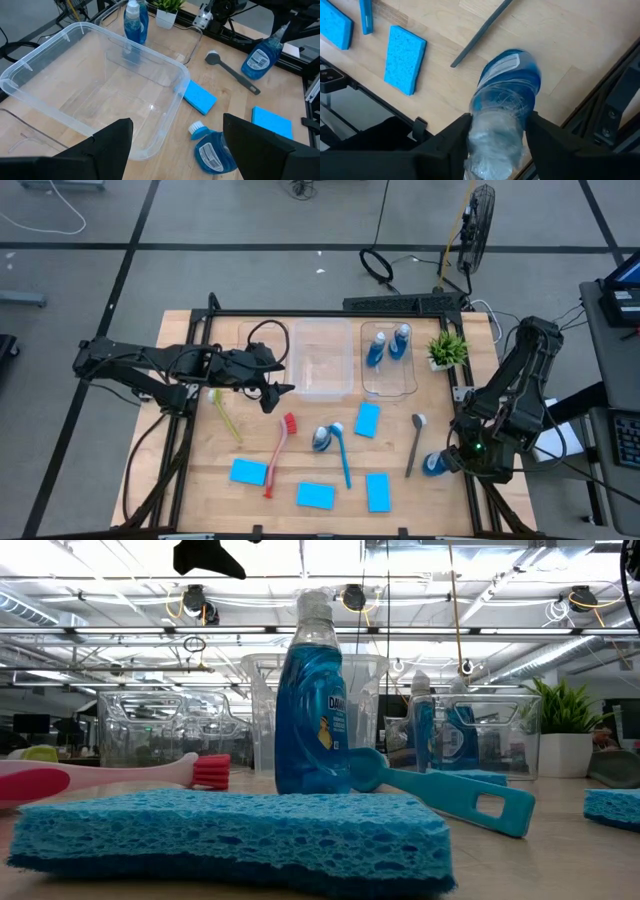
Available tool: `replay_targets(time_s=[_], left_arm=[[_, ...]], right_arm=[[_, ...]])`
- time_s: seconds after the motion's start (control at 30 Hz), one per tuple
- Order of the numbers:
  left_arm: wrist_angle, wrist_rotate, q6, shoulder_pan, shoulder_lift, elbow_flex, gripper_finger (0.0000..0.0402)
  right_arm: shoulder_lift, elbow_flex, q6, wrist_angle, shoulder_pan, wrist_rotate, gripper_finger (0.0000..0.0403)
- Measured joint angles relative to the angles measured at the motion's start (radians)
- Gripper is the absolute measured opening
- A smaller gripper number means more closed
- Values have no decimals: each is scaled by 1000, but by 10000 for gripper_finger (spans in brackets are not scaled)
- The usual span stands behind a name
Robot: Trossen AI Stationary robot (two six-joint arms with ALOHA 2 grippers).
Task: Pick & Place Kitchen Sink Supplies
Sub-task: Put the blue dishwashing liquid bottle into the right transparent bin
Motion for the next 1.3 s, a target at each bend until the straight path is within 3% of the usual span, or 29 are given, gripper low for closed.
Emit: replay_targets(time_s=[1.3], left_arm=[[8,-21,1,0,0,0,308]], right_arm=[[-14,-1,-13,-44,0,-5,134]])
